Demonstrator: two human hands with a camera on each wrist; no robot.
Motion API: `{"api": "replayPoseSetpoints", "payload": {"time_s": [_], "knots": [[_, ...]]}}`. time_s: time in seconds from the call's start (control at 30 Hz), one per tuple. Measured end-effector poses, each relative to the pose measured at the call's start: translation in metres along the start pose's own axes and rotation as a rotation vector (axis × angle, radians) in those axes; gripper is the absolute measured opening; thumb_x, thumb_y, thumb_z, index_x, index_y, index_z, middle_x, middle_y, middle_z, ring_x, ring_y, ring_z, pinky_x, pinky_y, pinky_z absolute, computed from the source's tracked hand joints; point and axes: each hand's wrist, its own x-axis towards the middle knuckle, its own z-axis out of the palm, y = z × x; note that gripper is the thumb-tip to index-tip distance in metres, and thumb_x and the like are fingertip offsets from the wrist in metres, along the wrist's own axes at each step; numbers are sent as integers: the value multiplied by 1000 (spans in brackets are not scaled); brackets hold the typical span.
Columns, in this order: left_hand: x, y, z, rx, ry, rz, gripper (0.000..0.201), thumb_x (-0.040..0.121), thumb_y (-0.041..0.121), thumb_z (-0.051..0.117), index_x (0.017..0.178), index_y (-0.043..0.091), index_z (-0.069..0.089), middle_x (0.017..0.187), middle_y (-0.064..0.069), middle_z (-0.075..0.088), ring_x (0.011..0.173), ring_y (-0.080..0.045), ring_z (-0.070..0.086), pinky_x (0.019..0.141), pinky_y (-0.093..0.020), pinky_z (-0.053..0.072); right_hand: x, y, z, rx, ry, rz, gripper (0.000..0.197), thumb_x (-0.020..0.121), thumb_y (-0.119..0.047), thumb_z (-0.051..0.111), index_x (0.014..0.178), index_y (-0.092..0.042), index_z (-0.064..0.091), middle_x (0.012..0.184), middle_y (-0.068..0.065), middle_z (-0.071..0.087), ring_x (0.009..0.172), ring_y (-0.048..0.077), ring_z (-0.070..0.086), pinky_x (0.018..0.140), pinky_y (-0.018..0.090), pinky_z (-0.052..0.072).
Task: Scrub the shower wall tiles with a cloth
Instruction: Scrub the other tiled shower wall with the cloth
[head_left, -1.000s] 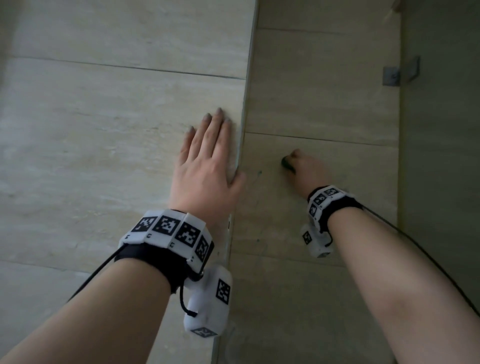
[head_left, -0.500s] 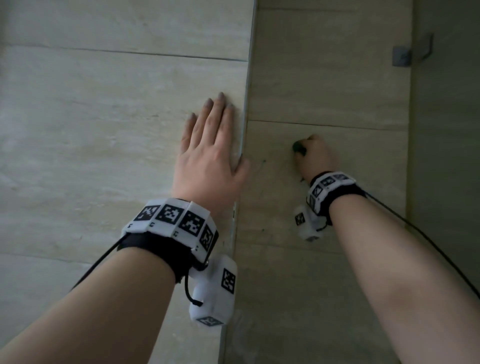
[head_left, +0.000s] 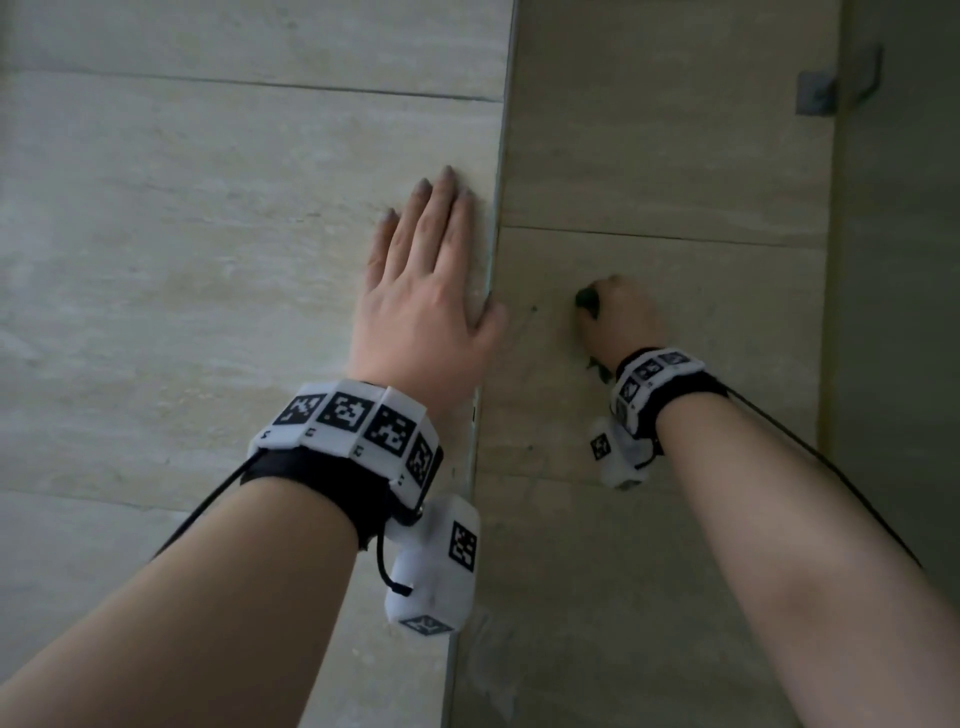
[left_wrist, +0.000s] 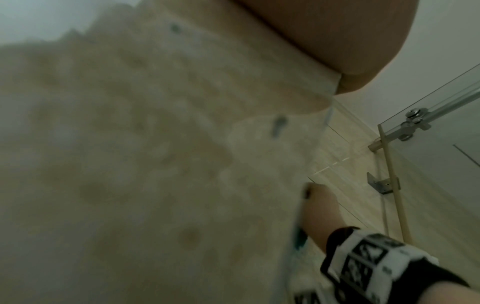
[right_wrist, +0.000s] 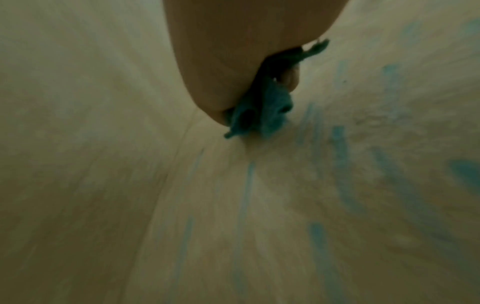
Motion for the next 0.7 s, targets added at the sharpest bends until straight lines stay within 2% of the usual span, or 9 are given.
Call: {"api": "replayPoseSetpoints", "payload": {"time_s": [0.07,0.1,0.23,0.3,0.37,0.43,0.57,0.63,0.7], "knots": [[1,-1,0,-2,5,5,77,87,41,43,152,8,18,161,-6,12,148,-19,6,121,-34,-1,15,6,-6,54,93,201,29,98,-19,46,115,1,57,120,20,54,103,34,55,83,37,45],[1,-1,0,-2,3,5,77,87,42,42,152,8,18,161,-6,11,148,-19,5,121,-34,-1,18,5,-5,39,94,229,28,97,-19,47,114,1,57,119,21,55,103,35,55,85,39,46],[2,-1,-1,10,-14,2,77,89,42,42,153,10,14,161,-5,7,149,-17,2,120,-33,-4,-3,-7,12,12,3,36,23,97,-19,47,104,1,56,110,19,55,94,34,56,74,36,43],[2,-1,-1,10,-18,1,77,90,42,42,153,10,13,162,-5,7,149,-17,1,121,-33,-4,-17,-12,19,-4,-120,-99,24,96,-22,48,101,0,57,106,18,56,89,32,56,72,35,44],[1,-1,-1,4,-14,-6,76,90,42,42,153,10,14,161,-5,8,149,-18,3,121,-34,-3,-22,-16,16,2,-294,-136,26,95,-24,51,101,-1,61,102,16,62,86,29,59,73,37,50],[1,0,-1,0,-11,-9,76,90,41,42,153,9,15,161,-6,10,149,-19,4,121,-34,-2,-17,-18,6,170,-339,-56,25,94,-25,56,103,-4,64,100,14,66,86,27,61,75,35,52],[1,0,-1,-8,-11,-3,76,88,42,41,152,9,18,161,-7,12,148,-20,6,121,-34,-2,-1,-16,-16,615,-179,191,29,94,-21,59,120,-8,56,103,8,59,84,20,59,66,25,48],[1,-1,-1,-9,-10,-1,76,87,42,41,152,9,18,161,-6,12,148,-20,6,120,-34,-2,5,-17,-22,725,-190,266,33,96,-20,56,127,-10,47,105,6,55,76,14,56,55,18,47],[1,-1,-1,-18,1,0,76,87,41,42,152,9,20,161,-7,13,148,-20,7,121,-34,0,13,-17,-25,711,-156,278,31,99,-20,51,127,-10,45,110,6,52,83,17,54,61,23,47]]}}
